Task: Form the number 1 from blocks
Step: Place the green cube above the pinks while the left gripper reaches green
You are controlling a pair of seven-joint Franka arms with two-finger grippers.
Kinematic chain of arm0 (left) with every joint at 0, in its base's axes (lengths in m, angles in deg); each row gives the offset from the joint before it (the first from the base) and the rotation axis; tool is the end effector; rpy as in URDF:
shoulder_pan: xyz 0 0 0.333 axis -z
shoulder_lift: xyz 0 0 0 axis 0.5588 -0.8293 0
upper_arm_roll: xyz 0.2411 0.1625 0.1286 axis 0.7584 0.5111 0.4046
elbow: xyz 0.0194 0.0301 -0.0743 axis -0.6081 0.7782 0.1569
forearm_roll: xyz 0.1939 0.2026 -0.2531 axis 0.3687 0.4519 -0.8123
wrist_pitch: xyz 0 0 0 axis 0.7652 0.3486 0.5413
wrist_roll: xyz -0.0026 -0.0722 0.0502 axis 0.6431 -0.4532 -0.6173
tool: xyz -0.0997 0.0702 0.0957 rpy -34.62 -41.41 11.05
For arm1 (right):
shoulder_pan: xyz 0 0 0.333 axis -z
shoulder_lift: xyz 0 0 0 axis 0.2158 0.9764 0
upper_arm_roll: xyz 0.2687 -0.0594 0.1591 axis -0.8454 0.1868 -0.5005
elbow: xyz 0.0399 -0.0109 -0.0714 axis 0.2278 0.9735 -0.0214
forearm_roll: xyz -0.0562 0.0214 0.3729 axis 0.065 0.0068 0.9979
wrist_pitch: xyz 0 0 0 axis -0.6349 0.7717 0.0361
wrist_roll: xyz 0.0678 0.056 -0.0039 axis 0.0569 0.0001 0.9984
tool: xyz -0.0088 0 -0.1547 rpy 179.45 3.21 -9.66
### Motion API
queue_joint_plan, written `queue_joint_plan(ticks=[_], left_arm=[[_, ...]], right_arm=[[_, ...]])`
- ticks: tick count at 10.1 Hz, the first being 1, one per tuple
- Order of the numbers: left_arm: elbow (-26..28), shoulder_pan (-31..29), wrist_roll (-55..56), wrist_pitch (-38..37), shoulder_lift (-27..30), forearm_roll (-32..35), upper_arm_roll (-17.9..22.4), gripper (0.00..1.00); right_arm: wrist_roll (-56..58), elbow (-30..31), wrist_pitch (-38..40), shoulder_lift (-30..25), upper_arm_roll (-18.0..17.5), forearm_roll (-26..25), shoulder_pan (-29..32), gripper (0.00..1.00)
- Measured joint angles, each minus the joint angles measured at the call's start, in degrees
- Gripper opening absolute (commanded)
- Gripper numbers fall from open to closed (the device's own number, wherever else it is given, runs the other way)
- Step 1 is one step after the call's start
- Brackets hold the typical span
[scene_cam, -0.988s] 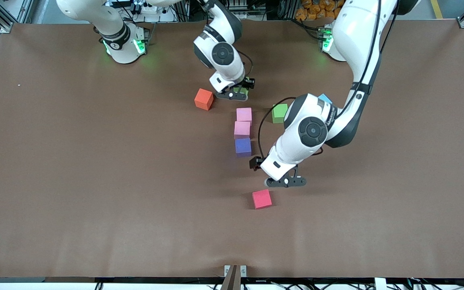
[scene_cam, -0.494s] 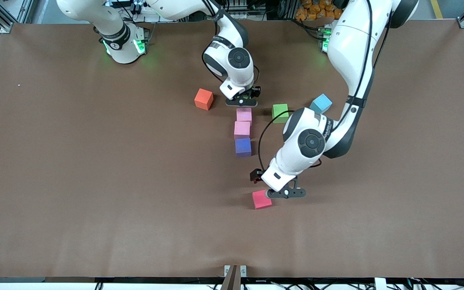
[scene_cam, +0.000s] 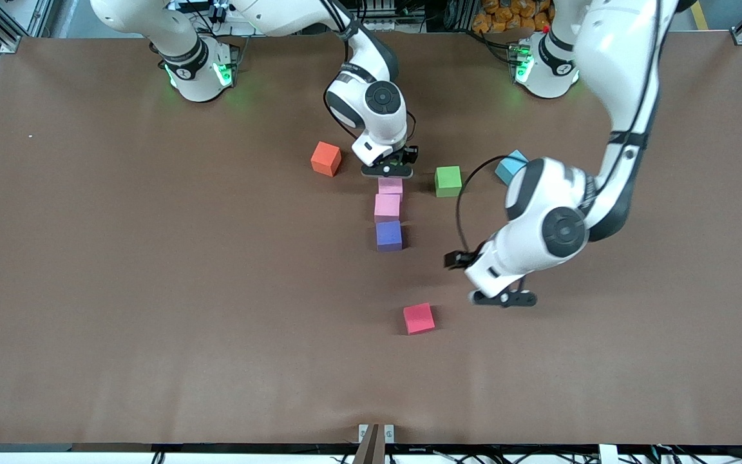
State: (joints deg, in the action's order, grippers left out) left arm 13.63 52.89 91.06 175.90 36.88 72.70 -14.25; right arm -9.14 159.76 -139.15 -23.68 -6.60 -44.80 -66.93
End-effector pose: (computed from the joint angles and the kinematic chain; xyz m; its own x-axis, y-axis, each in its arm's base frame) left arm 0.6011 -0.2735 0.2842 0.9899 -0.0533 -0.1314 -0.0304 -0.9849 0.1705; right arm 0.3238 0.5583 0.1602 0.9878 -0.0937 -0.1241 -0.1028 -0.9923 -0.0696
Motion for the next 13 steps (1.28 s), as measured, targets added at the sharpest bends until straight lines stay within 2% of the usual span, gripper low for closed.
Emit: queue_joint_plan(ticks=[2, 3, 4, 7, 10, 13], left_arm=[[17.39, -1.1, -0.19, 9.36, 7.88, 0.24, -4.85, 1.0], [24.08, -1.76, -0.18, 12.6, 10.39, 0.24, -7.59, 1.0], [28.27, -2.21, -0.07, 14.15, 12.07, 0.25, -9.82, 1.0], [33.62, -2.65, 0.0, 15.4, 14.34, 0.25, -12.52, 1.0], [37.97, -2.69, 1.09, 20.48, 14.25, 0.25, -13.73, 1.0], [38.59, -2.69, 6.35, 21.22, 13.6, 0.25, -14.22, 1.0]], right_arm=[[0.0, -0.12, 0.0, 0.05, 0.46, 0.0, 0.03, 0.0], [0.0, -0.17, 0.0, 0.05, 0.8, -0.03, 0.05, 0.42], [0.0, -0.22, 0.01, 0.06, 1.14, -0.04, 0.06, 0.99], [0.0, -0.28, 0.01, 0.11, 1.69, -0.13, 0.08, 1.0], [-0.03, -1.06, 0.45, -0.38, 1.87, -0.15, 0.26, 1.0], [-0.06, -0.65, 6.26, -6.0, 2.04, -0.18, 3.68, 1.0]])
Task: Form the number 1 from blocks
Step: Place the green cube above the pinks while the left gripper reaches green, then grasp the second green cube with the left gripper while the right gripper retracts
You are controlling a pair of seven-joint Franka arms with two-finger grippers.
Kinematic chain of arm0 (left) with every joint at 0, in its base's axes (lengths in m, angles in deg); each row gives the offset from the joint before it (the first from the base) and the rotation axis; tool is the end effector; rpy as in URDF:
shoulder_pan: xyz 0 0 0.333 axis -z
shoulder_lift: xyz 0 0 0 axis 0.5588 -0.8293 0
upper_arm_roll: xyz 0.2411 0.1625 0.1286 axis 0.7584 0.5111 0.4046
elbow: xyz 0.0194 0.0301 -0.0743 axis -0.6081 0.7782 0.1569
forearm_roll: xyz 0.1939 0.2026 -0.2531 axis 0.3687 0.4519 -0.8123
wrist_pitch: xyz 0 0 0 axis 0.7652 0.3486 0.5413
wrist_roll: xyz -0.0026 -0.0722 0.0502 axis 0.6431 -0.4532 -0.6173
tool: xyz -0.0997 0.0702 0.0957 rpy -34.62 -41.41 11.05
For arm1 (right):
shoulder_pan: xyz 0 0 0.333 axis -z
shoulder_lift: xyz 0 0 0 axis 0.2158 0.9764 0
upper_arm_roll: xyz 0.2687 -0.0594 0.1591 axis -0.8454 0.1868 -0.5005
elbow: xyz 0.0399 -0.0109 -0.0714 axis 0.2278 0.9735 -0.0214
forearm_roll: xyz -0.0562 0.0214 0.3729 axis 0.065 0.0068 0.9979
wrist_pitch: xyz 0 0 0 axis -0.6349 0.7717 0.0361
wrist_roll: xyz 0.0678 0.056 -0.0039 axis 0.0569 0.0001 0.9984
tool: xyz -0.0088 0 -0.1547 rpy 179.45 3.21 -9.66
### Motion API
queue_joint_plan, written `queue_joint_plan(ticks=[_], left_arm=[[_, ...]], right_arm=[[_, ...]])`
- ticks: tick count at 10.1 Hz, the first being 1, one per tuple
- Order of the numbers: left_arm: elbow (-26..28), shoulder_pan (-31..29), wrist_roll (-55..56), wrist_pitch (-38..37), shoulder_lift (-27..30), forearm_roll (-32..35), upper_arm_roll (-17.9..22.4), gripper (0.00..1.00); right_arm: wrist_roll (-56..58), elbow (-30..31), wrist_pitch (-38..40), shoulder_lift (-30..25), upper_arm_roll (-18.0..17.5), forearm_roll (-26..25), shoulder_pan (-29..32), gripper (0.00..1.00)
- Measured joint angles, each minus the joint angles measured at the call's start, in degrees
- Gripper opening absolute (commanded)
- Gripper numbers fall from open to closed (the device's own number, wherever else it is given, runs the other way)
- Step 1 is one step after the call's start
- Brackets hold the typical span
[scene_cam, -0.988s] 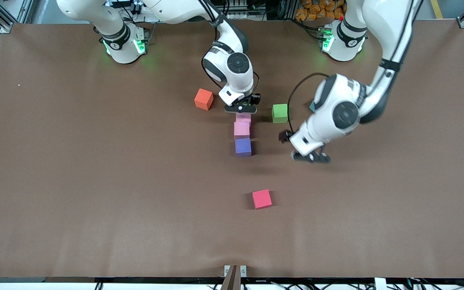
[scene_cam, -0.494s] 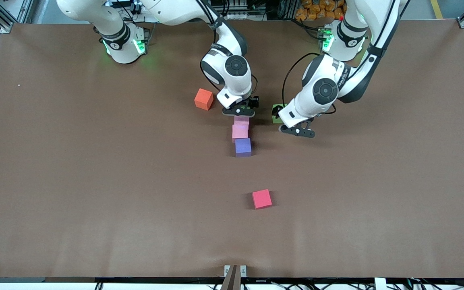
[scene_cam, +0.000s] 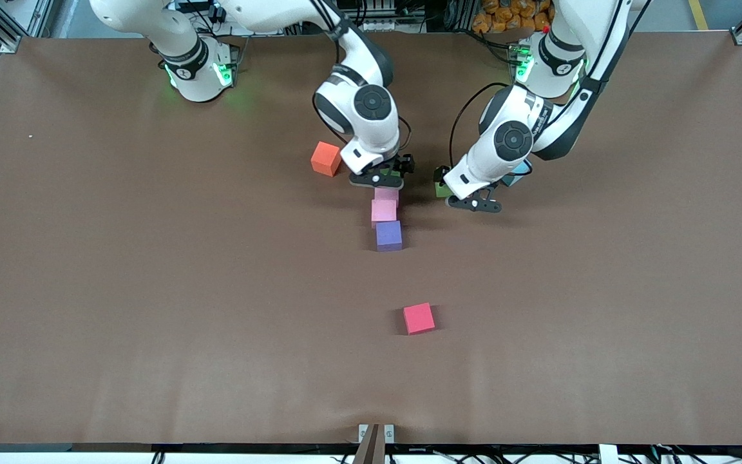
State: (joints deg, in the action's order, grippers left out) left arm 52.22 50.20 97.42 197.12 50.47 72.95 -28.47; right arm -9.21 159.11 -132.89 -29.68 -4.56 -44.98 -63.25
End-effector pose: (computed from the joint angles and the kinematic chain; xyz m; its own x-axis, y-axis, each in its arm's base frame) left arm 0.4044 -0.2968 0.1932 0.9748 -0.0921 -0.2031 -0.0681 -0.9902 0.1223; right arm 0.3769 0.5264 0.2218 0.9795 -0.1716 -0.1057 -0.1793 -0.9814 -0.0682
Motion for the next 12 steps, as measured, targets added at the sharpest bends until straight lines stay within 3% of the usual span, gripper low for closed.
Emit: queue_joint_plan(ticks=[2, 4, 7, 8, 9, 10, 12], left_arm=[[-0.15, -0.01, 6.19, 0.15, -0.69, 0.0, -1.03, 1.0], [-1.01, 0.04, 12.58, 0.34, -2.05, 0.0, -2.83, 1.0], [-1.56, 0.15, 14.47, 0.41, -3.68, 0.35, -4.0, 1.0], [-1.6, 0.08, 14.47, 0.42, -4.07, 1.47, -3.99, 0.83], [-1.6, 0.0, 14.49, 0.43, -4.46, 3.08, -3.97, 0.23], [-1.6, -0.05, 14.5, 0.43, -4.85, 4.35, -3.98, 0.0], [-1.65, -0.02, 14.54, 0.27, -4.91, 5.08, -4.04, 0.0]], right_arm=[[2.07, 2.72, 3.91, -5.87, -0.38, -0.14, 4.92, 1.0], [8.8, 3.91, 8.3, -10.0, -2.34, -0.39, 13.77, 1.0], [30.13, 4.32, 16.26, -14.69, -3.35, -1.9, 30.82, 1.0], [37.53, 4.52, 17.51, -15.68, -2.9, -2.87, 36.08, 1.0], [44.55, 4.7, 17.97, -16.24, -0.66, -3.53, 39.43, 1.0], [50.93, 4.78, 18.2, -16.55, 3.34, -3.6, 40.43, 1.0], [56.19, 4.54, 19.25, -18.31, 6.81, -3.61, 42.33, 1.0]])
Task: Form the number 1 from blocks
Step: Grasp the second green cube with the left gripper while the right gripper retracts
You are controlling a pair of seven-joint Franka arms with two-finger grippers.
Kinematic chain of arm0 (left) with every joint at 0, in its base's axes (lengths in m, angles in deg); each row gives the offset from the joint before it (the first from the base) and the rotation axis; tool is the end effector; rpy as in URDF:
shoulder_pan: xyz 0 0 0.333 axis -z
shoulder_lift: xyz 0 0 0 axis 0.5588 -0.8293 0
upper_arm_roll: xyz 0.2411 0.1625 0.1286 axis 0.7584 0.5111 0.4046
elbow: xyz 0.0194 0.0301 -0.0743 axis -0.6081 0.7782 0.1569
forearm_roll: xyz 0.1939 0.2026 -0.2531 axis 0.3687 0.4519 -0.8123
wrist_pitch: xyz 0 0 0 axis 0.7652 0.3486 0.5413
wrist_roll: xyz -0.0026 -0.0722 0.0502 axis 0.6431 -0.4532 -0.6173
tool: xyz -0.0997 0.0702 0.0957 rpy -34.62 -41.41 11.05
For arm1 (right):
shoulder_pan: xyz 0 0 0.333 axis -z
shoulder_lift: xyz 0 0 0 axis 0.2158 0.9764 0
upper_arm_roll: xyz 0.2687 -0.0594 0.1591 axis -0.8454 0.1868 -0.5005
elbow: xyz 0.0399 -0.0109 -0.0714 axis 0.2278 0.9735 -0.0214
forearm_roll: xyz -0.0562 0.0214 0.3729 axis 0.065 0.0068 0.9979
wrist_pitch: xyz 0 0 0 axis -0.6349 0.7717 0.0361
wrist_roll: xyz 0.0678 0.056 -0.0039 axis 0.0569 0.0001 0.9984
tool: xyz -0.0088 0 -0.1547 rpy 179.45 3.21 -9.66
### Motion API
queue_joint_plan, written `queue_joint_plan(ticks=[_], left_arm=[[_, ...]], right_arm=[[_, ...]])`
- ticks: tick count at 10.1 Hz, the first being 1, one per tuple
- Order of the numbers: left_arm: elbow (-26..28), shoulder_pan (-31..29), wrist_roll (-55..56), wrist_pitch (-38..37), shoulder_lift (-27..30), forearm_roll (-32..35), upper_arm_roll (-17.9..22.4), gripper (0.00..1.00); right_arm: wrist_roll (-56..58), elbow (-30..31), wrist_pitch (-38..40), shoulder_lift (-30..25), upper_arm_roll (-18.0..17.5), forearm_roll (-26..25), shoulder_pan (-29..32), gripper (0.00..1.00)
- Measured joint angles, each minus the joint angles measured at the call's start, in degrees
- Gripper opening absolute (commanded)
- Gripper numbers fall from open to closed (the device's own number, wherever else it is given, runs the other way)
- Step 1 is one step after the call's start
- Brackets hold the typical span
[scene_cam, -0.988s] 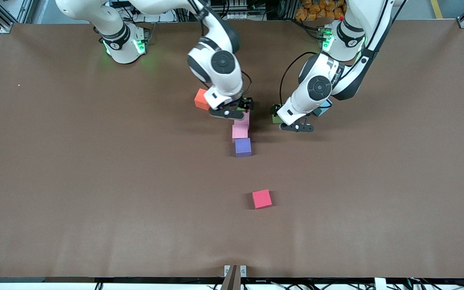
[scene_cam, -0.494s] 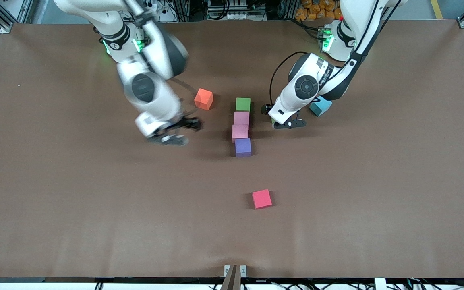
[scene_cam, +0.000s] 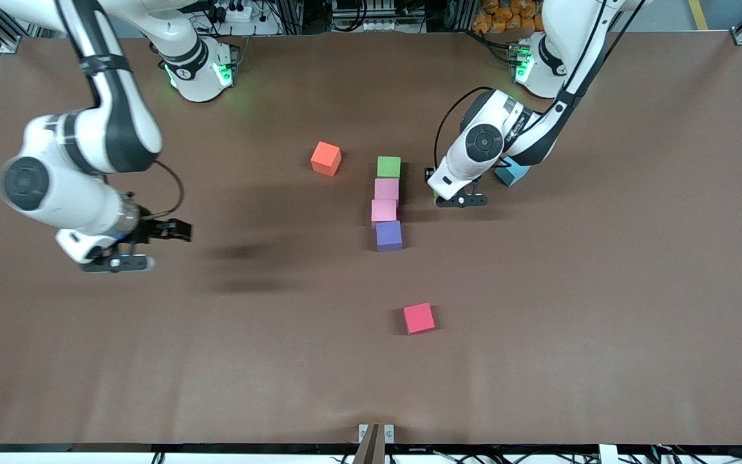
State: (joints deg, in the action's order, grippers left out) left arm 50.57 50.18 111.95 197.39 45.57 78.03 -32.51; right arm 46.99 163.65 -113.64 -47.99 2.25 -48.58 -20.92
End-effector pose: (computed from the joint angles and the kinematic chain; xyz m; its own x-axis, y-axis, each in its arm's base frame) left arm 0.3830 -0.3269 0.1668 0.9674 0.0308 -0.2513 0.0441 -0.9979 0.0475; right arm 0.5803 0.0575 0.3574 0.9959 0.0166 -0.0884 0.0126 -0.9988 -0.0464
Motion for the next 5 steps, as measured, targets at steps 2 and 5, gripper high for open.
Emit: queue_joint_plan(ticks=[2, 5], left_arm=[[-1.07, -0.02, 0.0, -0.43, 0.89, 0.15, -0.05, 0.0], [-8.91, -0.16, -0.32, -3.41, 4.39, 1.84, 0.3, 0.0]], right_arm=[[0.48, -1.61, 4.69, -4.65, -0.07, -0.02, 1.51, 1.0], [0.56, -9.33, 16.32, -9.76, -0.1, -0.18, 1.83, 1.0]])
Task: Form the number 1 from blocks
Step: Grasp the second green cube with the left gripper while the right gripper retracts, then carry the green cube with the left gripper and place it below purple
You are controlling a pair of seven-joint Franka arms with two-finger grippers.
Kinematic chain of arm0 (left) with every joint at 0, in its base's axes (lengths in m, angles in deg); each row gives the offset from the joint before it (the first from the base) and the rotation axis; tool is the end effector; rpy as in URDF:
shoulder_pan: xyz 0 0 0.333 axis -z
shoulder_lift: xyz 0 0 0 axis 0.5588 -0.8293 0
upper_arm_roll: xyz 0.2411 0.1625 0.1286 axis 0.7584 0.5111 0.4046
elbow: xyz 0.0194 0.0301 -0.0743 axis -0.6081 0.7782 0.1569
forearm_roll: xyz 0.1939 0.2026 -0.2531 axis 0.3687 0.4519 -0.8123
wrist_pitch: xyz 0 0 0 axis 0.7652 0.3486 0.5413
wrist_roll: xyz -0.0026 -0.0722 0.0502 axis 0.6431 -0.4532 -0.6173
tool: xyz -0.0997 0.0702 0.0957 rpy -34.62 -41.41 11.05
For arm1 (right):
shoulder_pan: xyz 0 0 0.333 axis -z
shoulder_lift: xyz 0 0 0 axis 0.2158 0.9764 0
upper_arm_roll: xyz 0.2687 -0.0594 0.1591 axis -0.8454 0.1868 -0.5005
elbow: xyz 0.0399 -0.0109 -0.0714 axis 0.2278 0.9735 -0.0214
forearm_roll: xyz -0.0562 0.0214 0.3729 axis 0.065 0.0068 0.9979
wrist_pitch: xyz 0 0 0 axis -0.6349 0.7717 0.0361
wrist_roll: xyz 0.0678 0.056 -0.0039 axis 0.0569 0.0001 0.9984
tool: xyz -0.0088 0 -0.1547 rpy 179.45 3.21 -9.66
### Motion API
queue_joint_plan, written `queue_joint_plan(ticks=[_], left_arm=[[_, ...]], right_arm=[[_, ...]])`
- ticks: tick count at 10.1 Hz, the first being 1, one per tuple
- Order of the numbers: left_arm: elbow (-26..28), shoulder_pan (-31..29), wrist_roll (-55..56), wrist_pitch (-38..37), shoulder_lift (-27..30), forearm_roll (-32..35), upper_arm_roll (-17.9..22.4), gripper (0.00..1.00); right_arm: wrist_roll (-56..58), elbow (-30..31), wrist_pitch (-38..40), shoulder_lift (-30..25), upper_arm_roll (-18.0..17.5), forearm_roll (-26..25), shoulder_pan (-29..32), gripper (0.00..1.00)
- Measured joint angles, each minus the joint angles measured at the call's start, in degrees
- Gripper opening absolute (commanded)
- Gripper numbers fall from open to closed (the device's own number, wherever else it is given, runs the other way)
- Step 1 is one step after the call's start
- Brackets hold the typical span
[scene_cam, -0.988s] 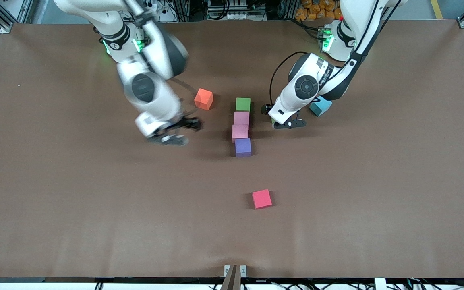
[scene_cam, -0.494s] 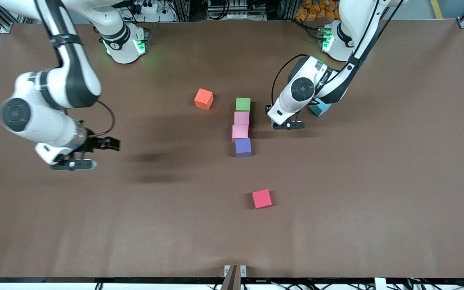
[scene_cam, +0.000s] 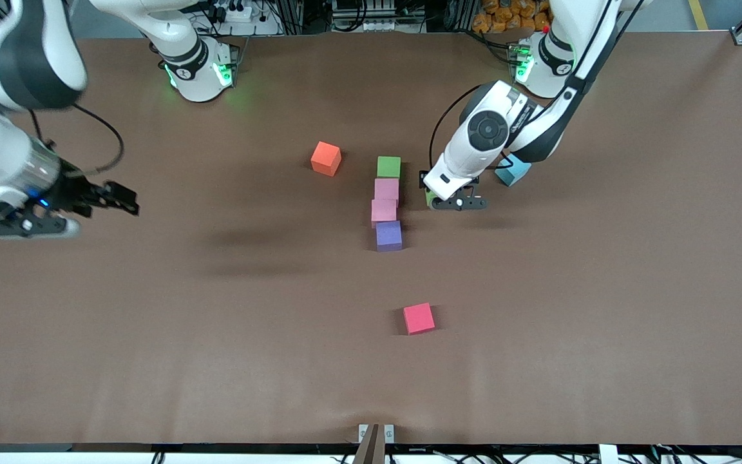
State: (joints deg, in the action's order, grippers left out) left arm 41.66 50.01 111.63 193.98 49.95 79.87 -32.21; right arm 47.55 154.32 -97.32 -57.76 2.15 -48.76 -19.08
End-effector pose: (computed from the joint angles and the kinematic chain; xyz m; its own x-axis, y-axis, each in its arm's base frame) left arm 0.4410 -0.3532 0.2556 0.9957 0.0048 -0.0928 0.0161 -0.9925 0.1208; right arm 0.5528 0.0398 0.5062 0.9991 0.0161 -0.0400 0.0135 -0.9978 -0.0644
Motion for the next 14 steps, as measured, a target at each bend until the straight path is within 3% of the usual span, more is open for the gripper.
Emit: queue_joint_plan(ticks=[3, 7, 8, 11, 14], left_arm=[[-11.21, -0.18, -2.56, -4.19, -1.8, 1.71, 3.53, 0.0], [-27.43, 0.62, -2.94, -5.82, -14.46, 1.09, 5.64, 0.0], [-30.43, 2.05, -3.01, -5.82, -17.28, 0.03, 7.69, 0.0], [-37.06, 6.28, -3.16, -5.85, -23.25, -1.19, 11.31, 0.0], [-39.72, 11.18, -3.16, -6.08, -25.49, -4.25, 15.6, 0.0]], right_arm=[[3.05, -9.7, 10.7, -0.85, -0.52, -0.02, 1.75, 1.0], [4.45, -15.08, 14.91, -1.55, -0.93, -0.16, 2.64, 1.0], [4.45, -16.05, 15.19, -1.6, -1.02, -0.3, 2.64, 1.0], [4.5, -16.7, 15.3, -1.59, -1.62, -2.81, 2.63, 1.0], [4.51, -16.7, 15.45, -1.58, -1.68, -3.49, 2.64, 1.0]])
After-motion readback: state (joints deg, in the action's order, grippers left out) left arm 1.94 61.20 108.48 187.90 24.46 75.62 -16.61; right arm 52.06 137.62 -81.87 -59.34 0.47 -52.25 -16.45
